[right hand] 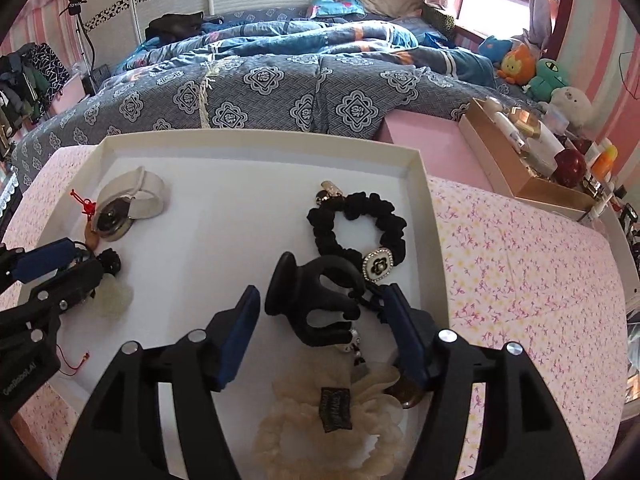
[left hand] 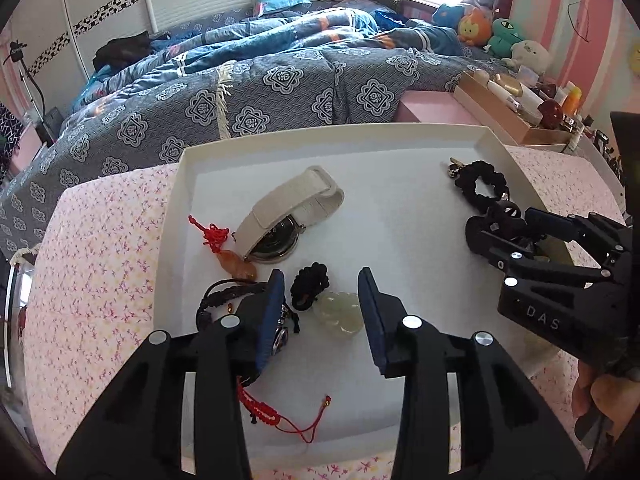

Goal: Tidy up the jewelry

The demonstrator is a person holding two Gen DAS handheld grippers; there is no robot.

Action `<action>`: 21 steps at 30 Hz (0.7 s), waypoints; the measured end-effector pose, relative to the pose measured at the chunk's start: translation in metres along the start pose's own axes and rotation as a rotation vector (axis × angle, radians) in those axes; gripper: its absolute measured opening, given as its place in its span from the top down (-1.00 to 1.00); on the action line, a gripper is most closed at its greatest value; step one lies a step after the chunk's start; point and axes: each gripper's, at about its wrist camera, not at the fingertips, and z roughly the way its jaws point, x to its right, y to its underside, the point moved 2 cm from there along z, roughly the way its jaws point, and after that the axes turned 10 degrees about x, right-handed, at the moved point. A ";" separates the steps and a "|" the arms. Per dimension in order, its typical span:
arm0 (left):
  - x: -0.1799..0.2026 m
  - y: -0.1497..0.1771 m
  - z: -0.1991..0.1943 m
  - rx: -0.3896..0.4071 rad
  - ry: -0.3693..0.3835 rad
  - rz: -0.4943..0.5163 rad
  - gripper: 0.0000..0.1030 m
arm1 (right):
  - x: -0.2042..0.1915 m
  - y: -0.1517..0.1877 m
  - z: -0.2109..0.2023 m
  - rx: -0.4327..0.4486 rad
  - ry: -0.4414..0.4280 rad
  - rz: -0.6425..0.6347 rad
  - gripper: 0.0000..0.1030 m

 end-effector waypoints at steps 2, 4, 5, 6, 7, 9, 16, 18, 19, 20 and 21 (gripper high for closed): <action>0.000 -0.002 -0.005 0.008 -0.001 0.002 0.15 | 0.000 -0.001 -0.003 0.005 -0.003 -0.004 -0.31; -0.002 -0.004 -0.013 0.023 -0.012 0.003 -0.03 | 0.000 -0.002 -0.005 0.003 -0.004 -0.007 -0.31; -0.002 -0.004 -0.017 0.029 -0.014 0.003 -0.05 | 0.001 -0.003 -0.007 0.005 -0.007 -0.005 -0.31; -0.004 -0.005 -0.021 0.034 -0.017 0.003 -0.12 | 0.001 -0.003 -0.008 0.006 -0.011 -0.003 -0.31; -0.006 -0.005 -0.025 0.037 -0.020 0.004 -0.19 | 0.002 -0.003 -0.010 0.010 -0.018 0.001 -0.32; -0.012 -0.004 -0.035 0.045 -0.045 0.005 -0.29 | 0.002 -0.004 -0.015 0.014 -0.022 0.002 -0.33; -0.038 0.012 -0.084 0.087 -0.112 -0.021 -0.82 | 0.005 -0.002 -0.042 0.042 -0.045 0.015 -0.33; -0.041 0.017 -0.101 0.102 -0.120 -0.021 -0.90 | 0.006 -0.001 -0.055 0.058 -0.051 0.020 -0.33; -0.042 0.020 -0.107 0.107 -0.120 -0.024 -0.92 | 0.008 0.000 -0.061 0.064 -0.054 0.026 -0.34; -0.044 0.024 -0.118 0.117 -0.117 -0.033 -0.93 | 0.009 0.001 -0.068 0.069 -0.059 0.037 -0.34; -0.044 0.028 -0.126 0.126 -0.113 -0.039 -0.94 | 0.011 0.004 -0.076 0.072 -0.064 0.049 -0.34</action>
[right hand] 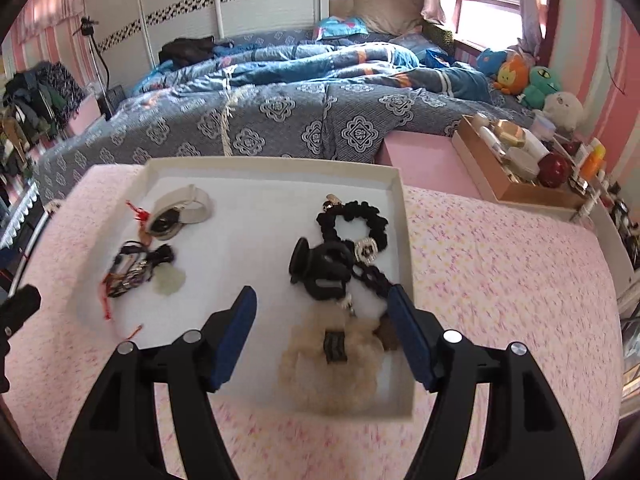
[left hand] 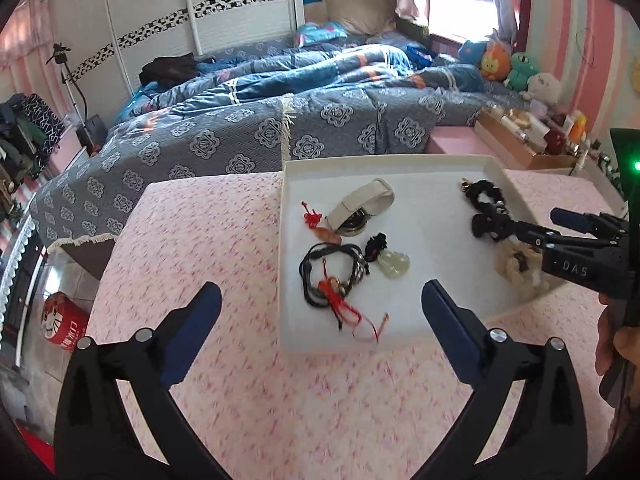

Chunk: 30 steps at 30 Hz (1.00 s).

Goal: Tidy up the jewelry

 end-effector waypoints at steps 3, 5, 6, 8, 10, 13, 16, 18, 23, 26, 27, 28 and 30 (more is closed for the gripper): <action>0.000 0.009 -0.024 0.023 -0.006 -0.003 -0.94 | 0.002 0.012 -0.035 0.015 0.011 0.016 -0.34; 0.004 0.018 -0.039 0.027 -0.003 0.003 -0.94 | 0.003 0.021 -0.055 0.027 0.016 0.025 -0.70; 0.007 0.021 -0.044 0.026 0.005 0.005 -0.94 | 0.003 0.028 -0.069 0.044 0.018 0.034 -0.74; 0.011 0.030 -0.058 0.027 0.013 -0.003 -0.94 | 0.004 0.039 -0.091 0.064 0.023 0.041 -0.75; 0.015 0.040 -0.072 0.024 0.033 -0.018 -0.94 | 0.004 0.052 -0.112 0.073 0.025 0.055 -0.75; 0.022 0.051 -0.090 0.044 0.039 -0.010 -0.94 | 0.005 0.069 -0.135 0.085 0.021 0.080 -0.75; 0.032 0.064 -0.110 0.062 0.032 0.001 -0.94 | 0.000 0.089 -0.155 0.099 0.044 0.061 -0.75; 0.035 0.071 -0.117 0.059 0.040 -0.001 -0.94 | -0.001 0.096 -0.162 0.111 0.066 0.053 -0.75; 0.038 0.092 -0.136 0.066 0.020 -0.007 -0.94 | 0.003 0.110 -0.181 0.145 0.104 0.072 -0.75; 0.038 0.100 -0.145 0.086 0.001 -0.025 -0.94 | 0.003 0.118 -0.190 0.159 0.116 0.076 -0.75; 0.038 0.102 -0.149 0.097 -0.012 -0.023 -0.94 | 0.002 0.120 -0.192 0.161 0.115 0.072 -0.75; 0.039 0.104 -0.152 0.106 -0.023 -0.018 -0.94 | 0.000 0.121 -0.193 0.163 0.114 0.070 -0.75; 0.041 0.107 -0.159 0.130 -0.043 -0.006 -0.94 | -0.001 0.126 -0.196 0.169 0.118 0.065 -0.75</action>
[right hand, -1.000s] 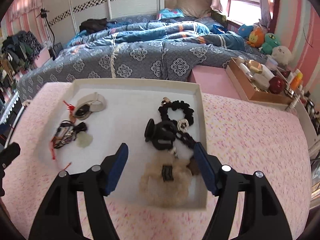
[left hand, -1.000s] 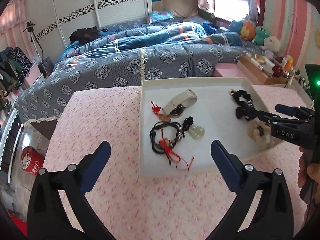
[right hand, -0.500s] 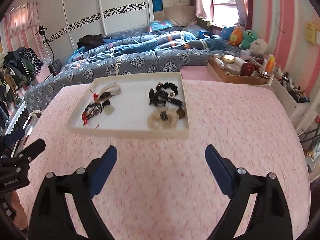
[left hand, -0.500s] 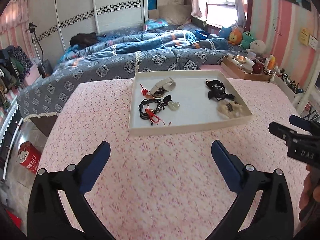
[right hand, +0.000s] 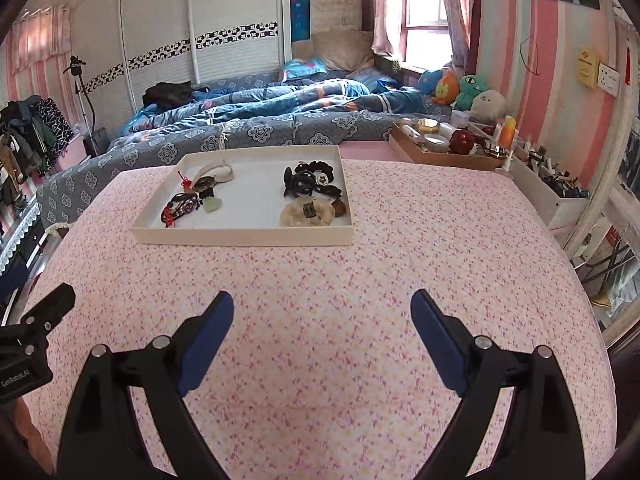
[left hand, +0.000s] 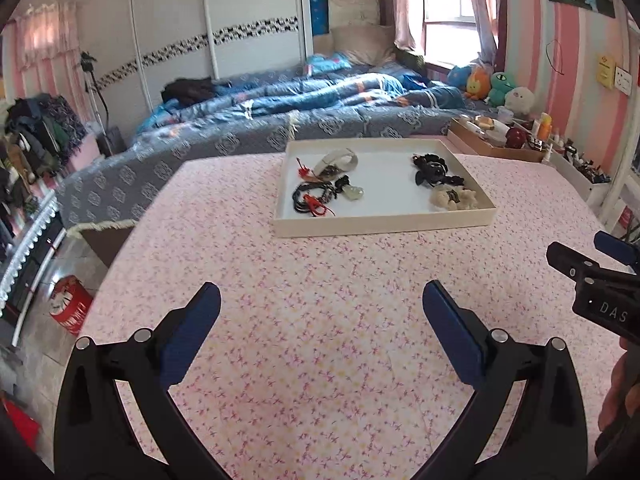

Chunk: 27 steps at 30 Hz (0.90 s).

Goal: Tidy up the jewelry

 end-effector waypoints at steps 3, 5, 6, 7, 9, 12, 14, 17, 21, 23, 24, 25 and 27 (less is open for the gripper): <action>0.004 0.003 -0.007 0.020 0.009 0.009 -0.94 | -0.002 0.005 -0.005 0.010 0.007 -0.007 -0.75; 0.006 0.005 -0.009 0.026 0.011 0.013 -0.94 | -0.003 0.009 -0.007 0.013 0.013 -0.010 -0.75; 0.006 0.006 -0.010 0.027 0.012 0.011 -0.94 | -0.003 0.010 -0.008 0.013 0.017 -0.010 -0.75; 0.006 0.007 -0.010 0.026 0.010 0.009 -0.94 | -0.003 0.012 -0.009 0.013 0.021 -0.016 -0.75; 0.004 0.008 -0.009 0.023 0.007 0.001 -0.94 | -0.003 0.013 -0.011 0.018 0.026 -0.018 -0.75; 0.001 0.010 -0.010 0.024 0.006 -0.017 -0.94 | -0.001 0.015 -0.013 0.020 0.034 -0.016 -0.75; 0.000 0.010 -0.010 0.023 0.001 -0.023 -0.94 | 0.000 0.015 -0.013 0.019 0.037 -0.019 -0.75; 0.000 0.012 -0.011 0.024 -0.004 -0.025 -0.94 | 0.000 0.017 -0.013 0.018 0.039 -0.021 -0.75; 0.000 0.014 -0.012 0.023 -0.011 -0.022 -0.94 | -0.001 0.018 -0.013 0.022 0.043 -0.024 -0.75; 0.000 0.014 -0.012 0.021 -0.012 -0.022 -0.94 | -0.001 0.019 -0.013 0.023 0.043 -0.027 -0.75; 0.000 0.015 -0.011 0.019 -0.014 -0.021 -0.94 | -0.001 0.019 -0.013 0.023 0.044 -0.028 -0.75; 0.000 0.014 -0.011 0.017 -0.015 -0.022 -0.94 | -0.002 0.019 -0.013 0.022 0.044 -0.029 -0.75; -0.001 0.014 -0.011 0.017 -0.011 -0.025 -0.94 | -0.002 0.019 -0.013 0.020 0.043 -0.031 -0.75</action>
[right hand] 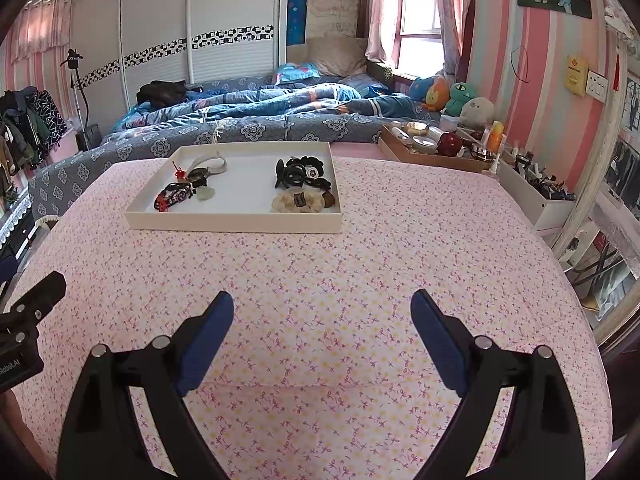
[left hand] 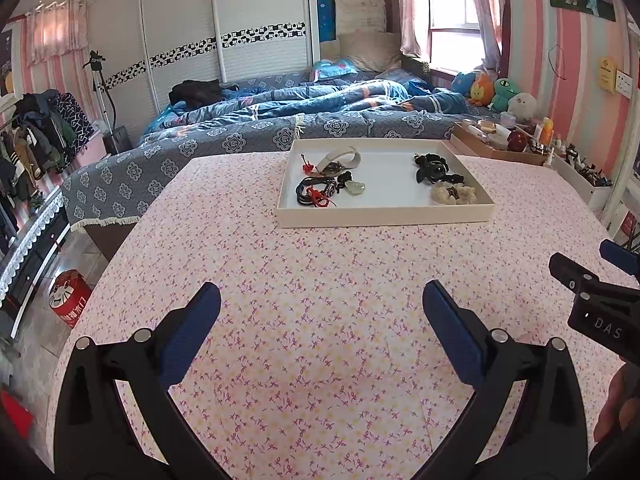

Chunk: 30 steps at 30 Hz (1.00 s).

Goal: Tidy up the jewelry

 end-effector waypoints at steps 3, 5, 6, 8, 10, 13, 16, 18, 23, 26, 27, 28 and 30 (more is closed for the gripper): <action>0.000 0.000 -0.001 0.015 -0.012 0.002 -0.94 | -0.001 0.000 0.000 0.000 -0.004 -0.001 -0.75; 0.000 -0.001 -0.002 0.019 -0.013 0.003 -0.94 | -0.001 0.000 0.001 -0.001 -0.003 -0.003 -0.75; 0.000 -0.001 -0.002 0.020 -0.014 0.005 -0.94 | -0.001 0.000 0.001 -0.001 -0.003 -0.003 -0.75; 0.000 -0.001 -0.002 0.017 -0.014 0.002 -0.94 | -0.001 0.000 0.001 -0.001 -0.002 -0.004 -0.75; 0.000 -0.001 -0.002 0.016 -0.014 0.002 -0.94 | -0.001 0.001 0.001 -0.003 -0.001 -0.003 -0.75; 0.000 -0.001 -0.002 0.017 -0.017 0.001 -0.94 | 0.000 0.001 0.001 -0.006 -0.001 -0.003 -0.75; -0.001 -0.001 -0.002 0.016 -0.018 -0.002 -0.94 | 0.001 0.001 0.002 -0.005 -0.002 -0.003 -0.75; -0.002 -0.001 -0.001 0.013 -0.020 -0.003 -0.94 | 0.001 0.000 0.002 -0.005 -0.002 -0.004 -0.75; -0.003 -0.001 -0.001 0.014 -0.026 -0.001 -0.94 | 0.002 0.000 0.001 -0.007 -0.003 -0.001 -0.75; -0.004 -0.001 0.001 0.012 -0.029 -0.003 -0.94 | 0.002 0.000 0.001 -0.006 -0.002 -0.003 -0.75; -0.004 -0.001 0.001 0.011 -0.029 -0.004 -0.94 | 0.002 0.000 0.001 -0.005 -0.001 -0.003 -0.75; -0.004 -0.001 0.001 0.012 -0.030 -0.004 -0.94 | 0.002 0.000 0.002 -0.006 -0.002 -0.002 -0.75; -0.004 -0.002 0.001 0.012 -0.030 -0.003 -0.94 | 0.002 0.000 0.001 -0.006 -0.003 -0.002 -0.75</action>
